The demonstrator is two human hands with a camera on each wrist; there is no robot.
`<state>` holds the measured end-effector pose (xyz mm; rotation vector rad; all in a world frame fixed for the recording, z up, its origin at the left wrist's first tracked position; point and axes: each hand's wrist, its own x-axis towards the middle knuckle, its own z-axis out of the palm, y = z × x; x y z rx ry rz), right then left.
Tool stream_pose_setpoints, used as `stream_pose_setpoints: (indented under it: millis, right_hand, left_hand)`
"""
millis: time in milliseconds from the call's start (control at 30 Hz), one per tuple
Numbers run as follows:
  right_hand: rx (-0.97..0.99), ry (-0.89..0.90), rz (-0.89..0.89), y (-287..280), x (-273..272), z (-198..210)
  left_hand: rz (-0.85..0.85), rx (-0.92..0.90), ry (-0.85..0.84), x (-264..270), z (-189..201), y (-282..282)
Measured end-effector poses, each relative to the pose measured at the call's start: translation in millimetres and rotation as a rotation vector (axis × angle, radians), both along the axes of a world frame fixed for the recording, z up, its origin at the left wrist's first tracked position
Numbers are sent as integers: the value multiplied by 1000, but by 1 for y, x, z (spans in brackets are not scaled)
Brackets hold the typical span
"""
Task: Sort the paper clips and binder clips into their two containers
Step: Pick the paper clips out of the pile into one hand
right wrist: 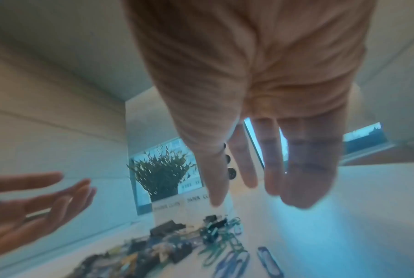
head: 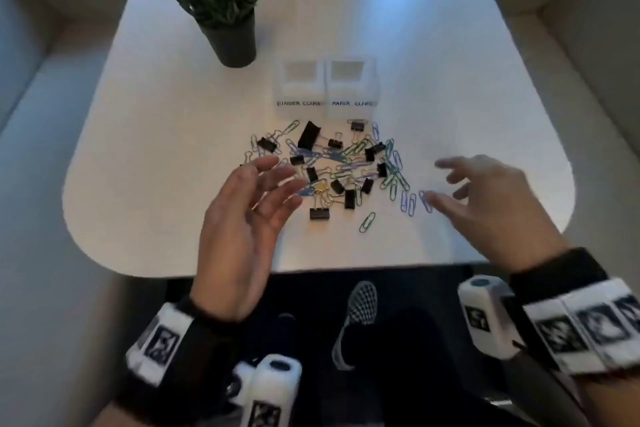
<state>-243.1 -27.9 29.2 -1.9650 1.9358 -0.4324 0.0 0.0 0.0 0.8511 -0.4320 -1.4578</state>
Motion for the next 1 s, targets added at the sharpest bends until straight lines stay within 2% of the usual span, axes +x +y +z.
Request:
stream_pose_setpoints:
  millis: [67, 200, 433, 833, 900, 1000]
  right_hand:
    - [42, 87, -38, -5, 2, -4]
    - [158, 137, -8, -9, 12, -15]
    - [105, 115, -37, -23, 13, -32]
    - [145, -141, -107, -40, 6, -20]
    - [123, -240, -85, -41, 15, -6]
    - [138, -454, 40, -38, 43, 16]
  left_hand:
    - [12, 58, 85, -6, 2, -9]
    - [22, 154, 162, -26, -1, -20]
    - [27, 189, 173, -44, -8, -35]
    - [-47, 188, 225, -58, -16, -40]
    - [-60, 201, 212, -61, -14, -41]
    - [-101, 235, 255, -66, -11, -45]
